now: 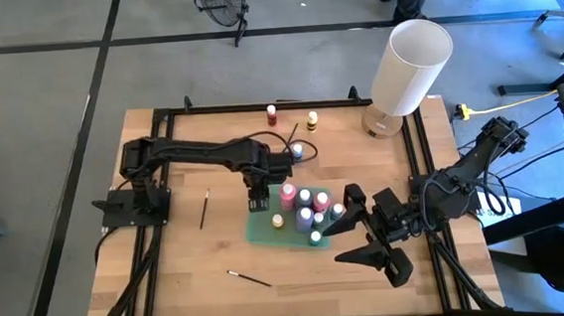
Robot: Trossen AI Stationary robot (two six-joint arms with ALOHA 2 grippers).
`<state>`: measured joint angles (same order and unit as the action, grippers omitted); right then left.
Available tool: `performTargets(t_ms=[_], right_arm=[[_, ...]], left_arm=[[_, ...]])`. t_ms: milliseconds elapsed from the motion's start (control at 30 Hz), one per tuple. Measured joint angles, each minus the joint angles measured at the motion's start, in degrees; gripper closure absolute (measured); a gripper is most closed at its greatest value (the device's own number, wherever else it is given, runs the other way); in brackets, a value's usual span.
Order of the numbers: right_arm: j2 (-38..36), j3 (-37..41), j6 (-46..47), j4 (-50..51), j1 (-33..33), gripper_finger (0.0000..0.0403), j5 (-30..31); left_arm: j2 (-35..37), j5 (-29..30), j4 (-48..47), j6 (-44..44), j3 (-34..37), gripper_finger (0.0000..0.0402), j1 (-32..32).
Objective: Pick & Place Paint Supplies
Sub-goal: Put the small red paint bottle into the light green bin
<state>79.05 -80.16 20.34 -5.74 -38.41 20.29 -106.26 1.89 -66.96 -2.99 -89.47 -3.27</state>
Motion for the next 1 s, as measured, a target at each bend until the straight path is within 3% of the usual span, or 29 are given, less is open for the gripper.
performTargets(t_ms=[1000], right_arm=[[-0.1, 0.0, 1.3, 1.7, 0.0, 0.0158, 0.1]], left_arm=[[-4.1, -0.4, 0.7, 0.7, -0.2, 0.0275, -0.2]])
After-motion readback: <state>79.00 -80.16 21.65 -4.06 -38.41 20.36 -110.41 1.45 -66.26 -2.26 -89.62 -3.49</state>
